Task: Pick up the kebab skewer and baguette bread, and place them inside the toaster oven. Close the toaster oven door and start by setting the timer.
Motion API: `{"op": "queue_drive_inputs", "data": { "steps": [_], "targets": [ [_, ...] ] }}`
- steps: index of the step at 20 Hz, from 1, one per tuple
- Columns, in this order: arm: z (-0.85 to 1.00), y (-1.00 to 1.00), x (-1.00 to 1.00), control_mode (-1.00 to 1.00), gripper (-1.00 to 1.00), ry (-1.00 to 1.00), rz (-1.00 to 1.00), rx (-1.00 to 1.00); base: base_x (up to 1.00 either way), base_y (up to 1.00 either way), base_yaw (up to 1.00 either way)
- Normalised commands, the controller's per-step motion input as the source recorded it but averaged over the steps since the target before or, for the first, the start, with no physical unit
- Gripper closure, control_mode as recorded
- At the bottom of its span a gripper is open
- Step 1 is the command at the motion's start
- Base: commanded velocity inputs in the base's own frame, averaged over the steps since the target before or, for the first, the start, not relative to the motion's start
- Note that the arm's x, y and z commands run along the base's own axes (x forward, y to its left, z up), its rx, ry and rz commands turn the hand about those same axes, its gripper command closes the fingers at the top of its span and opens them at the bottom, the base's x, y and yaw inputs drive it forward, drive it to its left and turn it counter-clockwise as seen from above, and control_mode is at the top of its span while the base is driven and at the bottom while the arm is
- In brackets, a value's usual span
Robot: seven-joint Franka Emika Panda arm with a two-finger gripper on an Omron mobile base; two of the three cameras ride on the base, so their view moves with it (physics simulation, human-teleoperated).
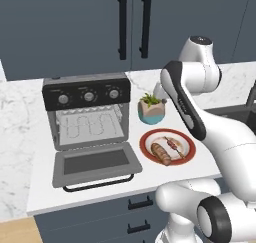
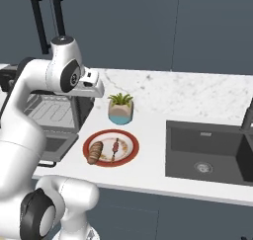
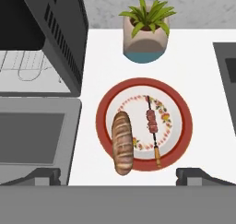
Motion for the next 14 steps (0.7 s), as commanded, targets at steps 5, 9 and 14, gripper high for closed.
{"op": "queue_drive_inputs", "data": {
  "steps": [5, 9, 14],
  "targets": [
    [0.0, 0.0, 0.0, 1.0, -1.0, 0.0, 0.0, 0.0, 0.64, 0.11, 0.09],
    [0.0, 0.0, 0.0, 1.0, -1.0, 0.0, 0.0, 0.0, 0.69, 0.13, 0.06],
    [0.0, 0.0, 0.0, 1.0, -1.0, 0.0, 0.0, 0.0, 0.47, 0.06, 0.0]
  ]
}}
